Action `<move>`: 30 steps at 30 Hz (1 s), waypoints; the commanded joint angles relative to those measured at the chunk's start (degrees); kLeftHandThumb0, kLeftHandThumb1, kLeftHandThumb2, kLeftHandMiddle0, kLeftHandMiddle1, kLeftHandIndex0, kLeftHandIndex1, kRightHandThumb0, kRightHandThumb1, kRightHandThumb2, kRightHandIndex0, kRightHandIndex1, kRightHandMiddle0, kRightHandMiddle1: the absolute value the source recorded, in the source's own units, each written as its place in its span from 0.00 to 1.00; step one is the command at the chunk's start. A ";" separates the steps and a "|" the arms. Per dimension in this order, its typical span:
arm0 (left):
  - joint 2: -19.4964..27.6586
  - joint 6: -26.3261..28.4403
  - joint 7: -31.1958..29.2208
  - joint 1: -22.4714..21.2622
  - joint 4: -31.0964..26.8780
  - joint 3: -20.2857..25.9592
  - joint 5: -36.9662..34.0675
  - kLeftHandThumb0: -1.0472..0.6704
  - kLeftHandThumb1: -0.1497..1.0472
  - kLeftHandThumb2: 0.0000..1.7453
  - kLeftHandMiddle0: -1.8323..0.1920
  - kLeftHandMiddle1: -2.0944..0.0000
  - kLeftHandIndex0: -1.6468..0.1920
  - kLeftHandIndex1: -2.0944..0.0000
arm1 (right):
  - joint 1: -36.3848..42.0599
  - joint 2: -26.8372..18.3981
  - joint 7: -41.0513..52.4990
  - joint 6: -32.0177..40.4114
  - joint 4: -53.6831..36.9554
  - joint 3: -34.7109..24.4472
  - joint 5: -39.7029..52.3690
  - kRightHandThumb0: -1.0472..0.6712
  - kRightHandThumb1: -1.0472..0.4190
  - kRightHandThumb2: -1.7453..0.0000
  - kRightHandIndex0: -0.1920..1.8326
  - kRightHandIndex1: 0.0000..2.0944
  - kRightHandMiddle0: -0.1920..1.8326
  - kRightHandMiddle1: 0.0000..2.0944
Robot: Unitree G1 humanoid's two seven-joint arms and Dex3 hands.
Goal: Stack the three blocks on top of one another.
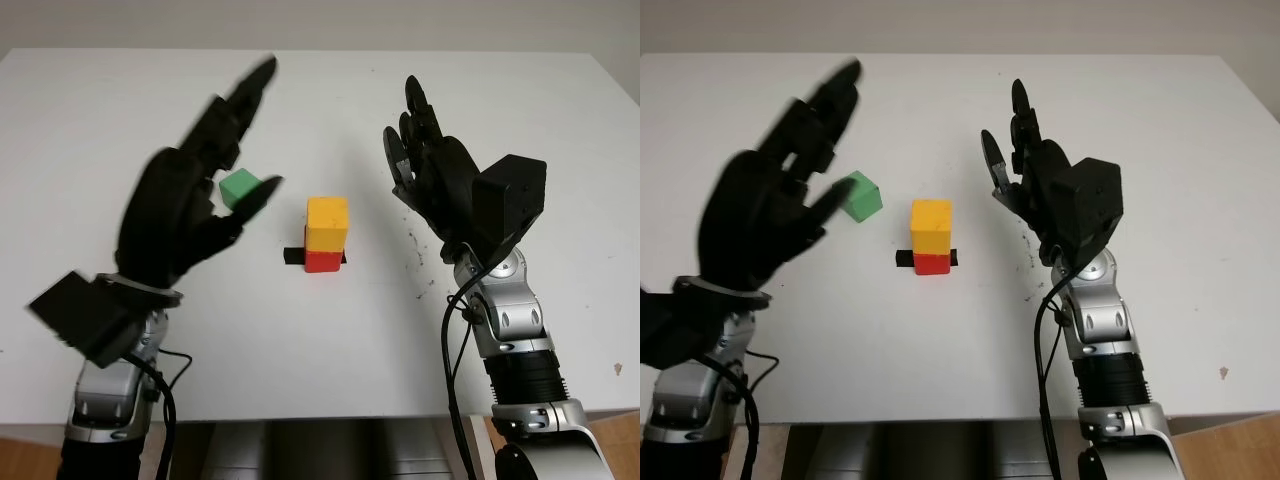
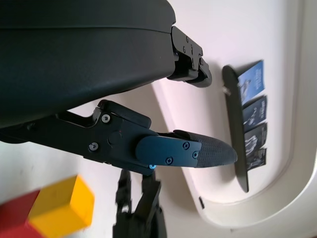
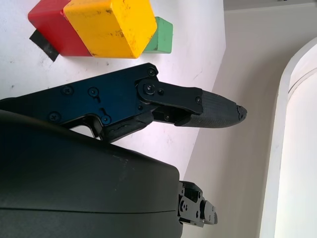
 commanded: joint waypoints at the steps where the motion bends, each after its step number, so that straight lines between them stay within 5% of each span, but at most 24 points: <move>1: 2.83 0.70 0.43 -3.19 -0.42 2.71 0.42 0.27 1.00 0.17 0.82 0.97 0.88 0.69 | -0.58 -0.11 -0.19 -0.82 0.24 -0.46 -0.05 0.23 0.00 0.66 0.00 0.02 0.01 0.03; 6: 16.72 3.36 -3.91 -13.11 10.27 5.43 6.07 0.39 0.96 0.05 0.79 0.97 0.84 0.65 | -1.13 -0.32 0.34 -2.31 1.43 -0.48 -0.06 0.23 0.00 0.65 0.00 0.02 0.00 0.03; 9: 27.75 4.36 -11.10 -22.73 20.44 0.08 14.35 0.36 0.86 0.03 0.77 0.97 0.73 0.76 | -1.26 -0.34 0.13 -2.44 1.61 -0.51 -0.28 0.23 0.00 0.66 0.00 0.02 0.01 0.03; 11: 30.99 3.73 -14.57 -28.39 25.46 -3.96 18.66 0.36 0.82 0.03 0.77 0.97 0.65 0.86 | -1.29 -0.30 0.08 -2.61 1.68 -0.51 -0.38 0.23 0.00 0.66 0.00 0.02 0.01 0.03; 15: 32.34 1.23 -17.48 -36.49 31.75 -10.92 25.90 0.35 0.78 0.03 0.77 0.98 0.60 0.91 | -1.35 -0.29 0.14 -2.47 1.68 -0.40 -0.49 0.22 0.00 0.66 0.00 0.02 0.00 0.03; 21: 30.65 -9.75 -16.03 -45.50 43.33 -20.21 36.38 0.34 0.78 0.03 0.80 0.99 0.60 0.93 | -1.41 0.03 -0.24 -2.26 1.75 -0.42 -0.55 0.22 0.00 0.66 0.00 0.02 0.01 0.03; 30: 27.02 -18.34 -11.77 -52.98 52.79 -30.30 49.70 0.30 0.78 0.03 0.85 1.00 0.69 0.96 | -0.97 -0.04 -0.91 -3.14 1.68 -0.72 -0.53 0.23 0.00 0.66 0.00 0.02 0.01 0.03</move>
